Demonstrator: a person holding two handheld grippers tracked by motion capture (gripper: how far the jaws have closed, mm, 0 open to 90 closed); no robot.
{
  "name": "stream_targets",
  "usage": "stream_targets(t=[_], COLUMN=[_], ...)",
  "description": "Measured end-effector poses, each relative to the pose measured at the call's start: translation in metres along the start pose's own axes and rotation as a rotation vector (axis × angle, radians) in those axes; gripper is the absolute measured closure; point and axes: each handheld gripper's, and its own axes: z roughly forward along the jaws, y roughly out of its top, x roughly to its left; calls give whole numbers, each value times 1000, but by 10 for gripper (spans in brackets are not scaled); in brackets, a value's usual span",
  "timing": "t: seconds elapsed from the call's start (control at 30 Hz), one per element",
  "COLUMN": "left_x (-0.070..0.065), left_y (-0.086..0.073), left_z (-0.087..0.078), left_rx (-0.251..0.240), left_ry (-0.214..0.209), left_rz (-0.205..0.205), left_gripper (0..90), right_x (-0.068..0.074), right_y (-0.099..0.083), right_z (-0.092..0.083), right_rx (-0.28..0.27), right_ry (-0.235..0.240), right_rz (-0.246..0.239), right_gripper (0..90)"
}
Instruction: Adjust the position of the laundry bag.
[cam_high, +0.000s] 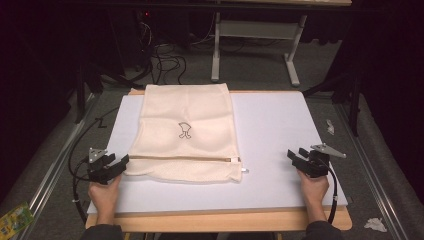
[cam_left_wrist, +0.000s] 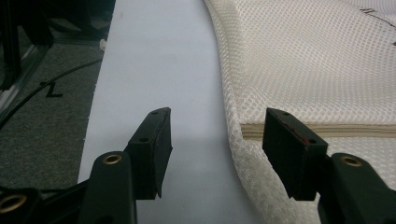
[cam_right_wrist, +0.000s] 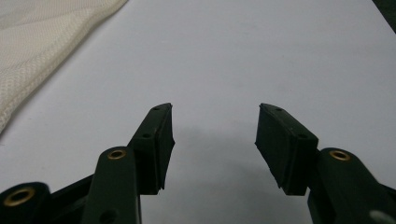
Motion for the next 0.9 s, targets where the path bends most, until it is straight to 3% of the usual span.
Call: stream_targets(t=[0.43,0.67,0.9], left_x=[-2,-3,-3], left_y=[0,2,2], left_z=[1,4,1], left_rx=[9,39,11], left_ry=[2,-38,-79], left_rz=[22,49,65], left_gripper=[431,420,423], right_x=[1,0,1], right_y=[0,0,1], right_z=[-1,0,-2], right_rx=[-6,-6,-36], right_ry=[-7,-1,12], right_rz=[-4,-1,-14], right_gripper=[463,458,492])
